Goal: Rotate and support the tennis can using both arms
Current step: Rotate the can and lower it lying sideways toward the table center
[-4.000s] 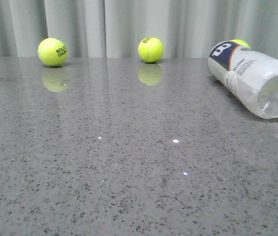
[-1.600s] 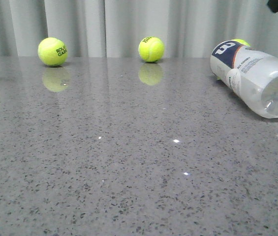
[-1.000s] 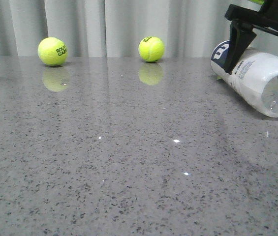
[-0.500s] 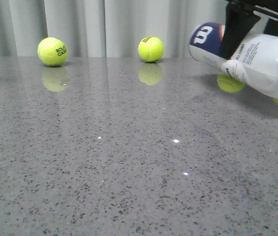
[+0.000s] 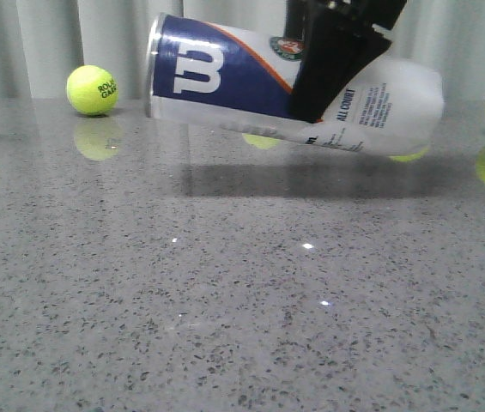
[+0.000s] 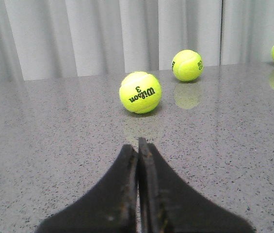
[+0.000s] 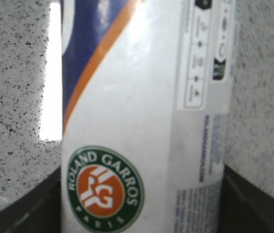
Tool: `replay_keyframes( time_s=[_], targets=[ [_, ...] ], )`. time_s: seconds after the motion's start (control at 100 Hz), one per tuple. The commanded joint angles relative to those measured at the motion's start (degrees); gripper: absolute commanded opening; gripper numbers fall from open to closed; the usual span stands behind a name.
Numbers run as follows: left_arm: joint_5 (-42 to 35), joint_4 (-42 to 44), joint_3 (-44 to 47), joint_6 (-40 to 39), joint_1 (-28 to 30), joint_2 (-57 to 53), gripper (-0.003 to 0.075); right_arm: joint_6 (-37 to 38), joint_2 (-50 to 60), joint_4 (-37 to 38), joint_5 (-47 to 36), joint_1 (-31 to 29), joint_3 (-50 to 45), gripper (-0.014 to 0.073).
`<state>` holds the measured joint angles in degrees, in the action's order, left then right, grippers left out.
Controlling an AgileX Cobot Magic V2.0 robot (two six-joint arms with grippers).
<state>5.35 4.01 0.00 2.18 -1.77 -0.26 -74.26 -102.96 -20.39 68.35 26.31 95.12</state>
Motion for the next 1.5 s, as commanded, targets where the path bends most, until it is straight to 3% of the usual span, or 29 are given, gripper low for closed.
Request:
replay_keyframes(
  time_s=[0.0, 0.46, 0.56, 0.73, 0.81, 1.49],
  targets=[
    [-4.5, -0.3, 2.6, -0.4, 0.0, -2.0, -0.0018, -4.8, 2.0, -1.5, -3.2, 0.9, 1.9, 0.0216],
    [-4.5, -0.3, 2.6, -0.4, 0.0, -2.0, -0.0018, -4.7, -1.7, -1.5, -4.6, 1.2, 1.9, 0.0228],
    [-4.5, -0.3, 2.6, -0.4, 0.0, -2.0, -0.0018, -4.7, -1.7, -0.5, -4.6, 1.2, 1.9, 0.032],
    [-4.5, -0.3, 2.6, -0.4, 0.0, -2.0, -0.0018, -4.7, -1.7, 0.8, -4.2, 1.2, 1.9, 0.0589],
    [-4.5, -0.3, 2.6, -0.4, 0.0, -2.0, -0.0018, -4.7, -1.7, 0.8, -4.0, 1.2, 1.9, 0.0661],
    [-4.5, -0.3, 2.6, -0.4, 0.0, -2.0, -0.0018, -4.7, 1.1, 0.8, -2.8, 1.2, 3.3, 0.0665]
  ],
)
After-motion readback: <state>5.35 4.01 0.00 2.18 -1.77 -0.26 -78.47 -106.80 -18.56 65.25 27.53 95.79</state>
